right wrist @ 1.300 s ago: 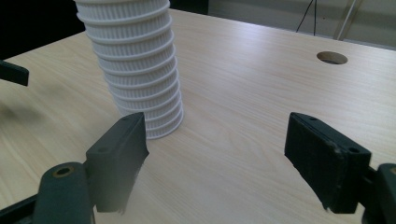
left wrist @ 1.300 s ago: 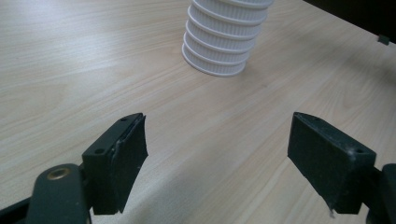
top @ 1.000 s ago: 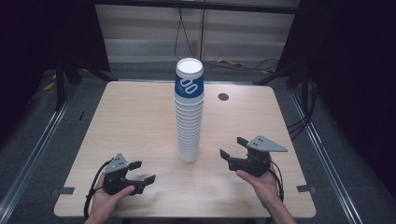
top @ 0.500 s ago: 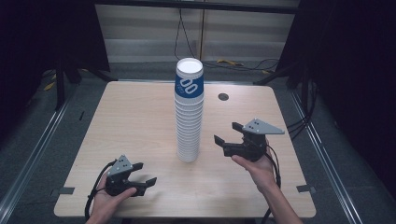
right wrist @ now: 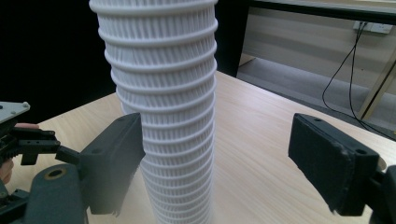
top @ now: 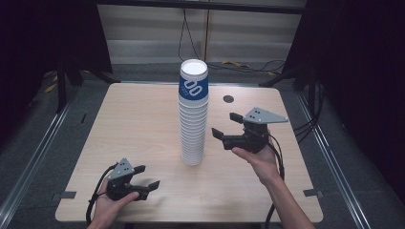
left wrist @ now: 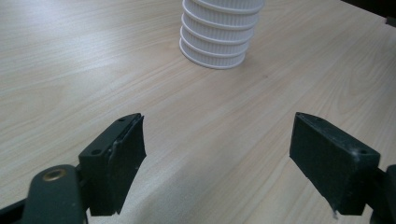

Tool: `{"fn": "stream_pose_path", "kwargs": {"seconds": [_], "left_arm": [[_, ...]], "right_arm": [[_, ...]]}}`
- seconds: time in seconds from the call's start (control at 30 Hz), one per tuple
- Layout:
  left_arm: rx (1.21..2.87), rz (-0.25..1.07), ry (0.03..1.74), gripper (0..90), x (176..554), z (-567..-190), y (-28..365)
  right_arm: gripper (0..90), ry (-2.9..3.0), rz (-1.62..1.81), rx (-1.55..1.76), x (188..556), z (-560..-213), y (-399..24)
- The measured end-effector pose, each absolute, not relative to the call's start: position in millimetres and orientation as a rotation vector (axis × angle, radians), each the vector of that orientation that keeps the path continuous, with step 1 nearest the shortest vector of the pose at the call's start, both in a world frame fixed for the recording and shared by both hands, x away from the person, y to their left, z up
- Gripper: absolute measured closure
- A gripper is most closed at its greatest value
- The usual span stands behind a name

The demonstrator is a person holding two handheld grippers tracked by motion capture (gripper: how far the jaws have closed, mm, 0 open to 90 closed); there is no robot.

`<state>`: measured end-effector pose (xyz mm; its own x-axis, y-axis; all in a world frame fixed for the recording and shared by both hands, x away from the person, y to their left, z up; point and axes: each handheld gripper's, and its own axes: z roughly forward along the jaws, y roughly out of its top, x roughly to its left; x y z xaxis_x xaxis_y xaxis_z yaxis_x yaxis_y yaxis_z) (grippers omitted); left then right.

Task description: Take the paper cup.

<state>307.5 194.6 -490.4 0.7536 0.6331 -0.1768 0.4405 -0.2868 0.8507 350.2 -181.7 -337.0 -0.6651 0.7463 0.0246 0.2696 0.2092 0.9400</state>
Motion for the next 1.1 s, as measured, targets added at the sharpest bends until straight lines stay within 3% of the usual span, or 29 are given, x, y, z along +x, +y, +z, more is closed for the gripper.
{"fn": "stream_pose_path", "kwargs": {"seconds": [0.6,1.1], "left_arm": [[1.921,0.224,0.837,18.5,308.9,-490.4,195.8],[1.920,0.226,0.834,18.5,309.1,-489.9,195.3]], "right_arm": [[17.8,2.089,1.578,0.809,366.9,-274.2,-165.3],[13.5,2.191,1.589,0.764,383.8,-246.8,-147.1]]}}
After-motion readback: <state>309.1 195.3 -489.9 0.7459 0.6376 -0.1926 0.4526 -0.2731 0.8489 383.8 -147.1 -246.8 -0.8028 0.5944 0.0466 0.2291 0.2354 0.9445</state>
